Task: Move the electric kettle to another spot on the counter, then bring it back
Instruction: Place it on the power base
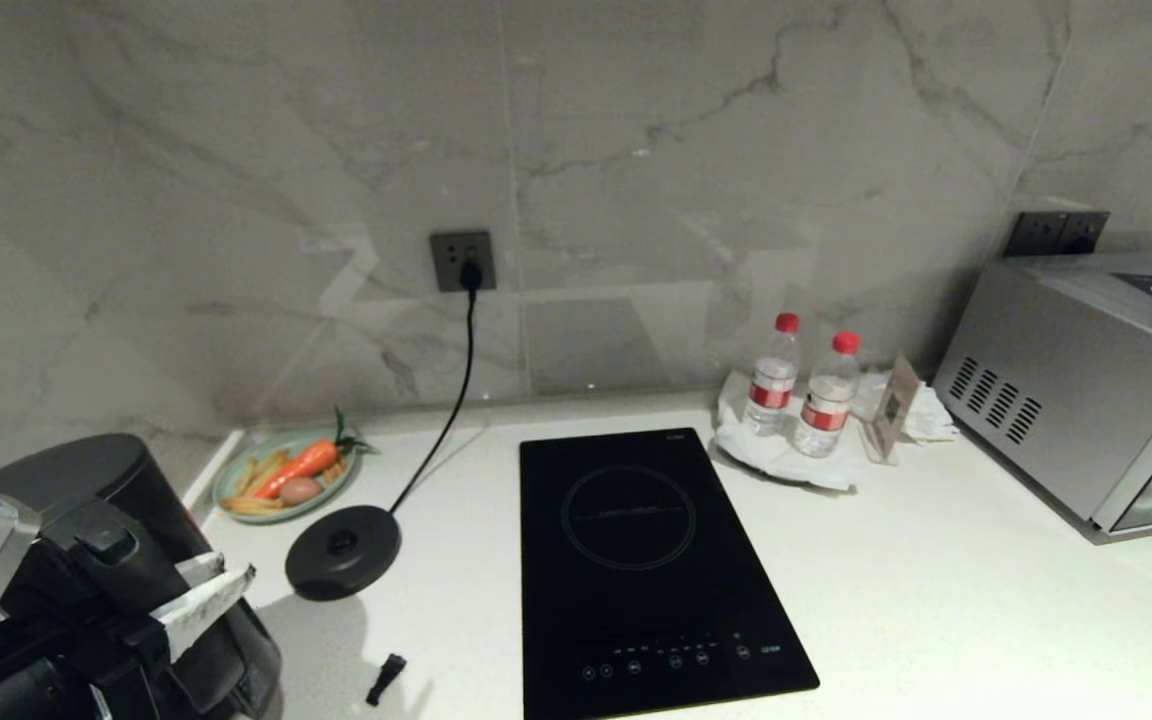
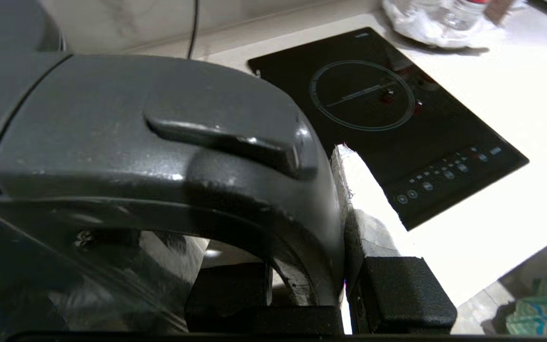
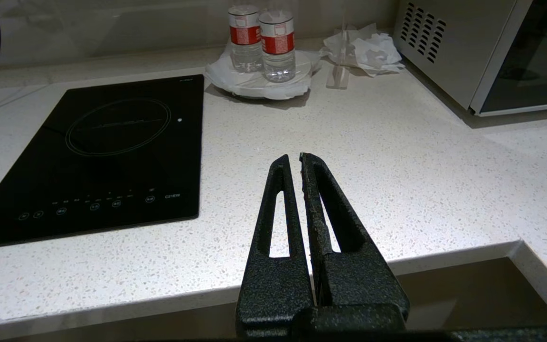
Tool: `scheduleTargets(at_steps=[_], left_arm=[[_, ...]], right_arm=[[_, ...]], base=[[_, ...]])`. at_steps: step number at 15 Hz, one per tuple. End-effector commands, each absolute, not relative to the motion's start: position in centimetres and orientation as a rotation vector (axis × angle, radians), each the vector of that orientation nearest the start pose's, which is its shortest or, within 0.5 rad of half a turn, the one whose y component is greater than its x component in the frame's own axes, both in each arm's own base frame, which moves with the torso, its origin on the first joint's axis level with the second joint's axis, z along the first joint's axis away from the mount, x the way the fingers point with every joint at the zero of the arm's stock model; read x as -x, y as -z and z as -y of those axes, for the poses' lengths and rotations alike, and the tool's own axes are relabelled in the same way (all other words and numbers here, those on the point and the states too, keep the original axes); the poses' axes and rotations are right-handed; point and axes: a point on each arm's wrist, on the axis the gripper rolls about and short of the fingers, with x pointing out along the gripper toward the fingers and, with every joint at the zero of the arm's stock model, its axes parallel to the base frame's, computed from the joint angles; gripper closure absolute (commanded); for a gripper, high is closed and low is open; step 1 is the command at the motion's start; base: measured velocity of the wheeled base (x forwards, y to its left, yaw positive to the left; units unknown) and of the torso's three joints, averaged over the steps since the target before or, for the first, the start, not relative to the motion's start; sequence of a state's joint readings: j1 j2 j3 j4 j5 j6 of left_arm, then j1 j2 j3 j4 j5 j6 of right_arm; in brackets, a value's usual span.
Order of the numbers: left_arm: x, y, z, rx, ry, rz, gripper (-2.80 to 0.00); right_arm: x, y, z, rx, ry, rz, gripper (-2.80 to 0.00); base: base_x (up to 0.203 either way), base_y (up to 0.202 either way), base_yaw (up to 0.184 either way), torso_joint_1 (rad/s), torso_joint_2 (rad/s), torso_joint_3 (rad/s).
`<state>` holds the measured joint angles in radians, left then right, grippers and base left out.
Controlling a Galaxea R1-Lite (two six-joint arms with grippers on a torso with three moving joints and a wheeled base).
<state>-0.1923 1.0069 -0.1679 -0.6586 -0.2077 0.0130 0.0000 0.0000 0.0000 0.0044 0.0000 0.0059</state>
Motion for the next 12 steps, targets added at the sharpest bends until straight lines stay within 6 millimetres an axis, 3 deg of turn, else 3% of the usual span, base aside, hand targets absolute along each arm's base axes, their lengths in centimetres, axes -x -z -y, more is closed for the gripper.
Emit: scheduleTargets(at_steps=[1,4,8,12], left_arm=[[-11.0,-15.7,2.6,-0.012,0.401,-0.172,0.00],[-11.1,-15.6,2.6,-0.014,0.395,-0.178,0.00],[-11.1,-15.6,2.7,-0.014,0.404,-0.181,0.00],[-12.1,-16.0,2.8,-0.015,0.398,-0.188,0.00]], right_arm=[[2.3,-7.5,0.0,-0.006,0.000,-0.005,0.00],[2.3,-7.5,0.0,-0.006,0.000,-0.006,0.00],[2.3,-7.5,0.0,-0.006,0.000,-0.005,0.00],[2.3,-7.5,0.0,-0.006,0.000,-0.005,0.00]], base=[[0.000,0.000,0.000,0.000,0.00,0.000],[0.017,0.000,-0.001,0.002,0.00,0.001],[0.171,0.000,0.002,0.011,0.00,0.000],[0.000,0.000,0.000,-0.001,0.00,0.002]])
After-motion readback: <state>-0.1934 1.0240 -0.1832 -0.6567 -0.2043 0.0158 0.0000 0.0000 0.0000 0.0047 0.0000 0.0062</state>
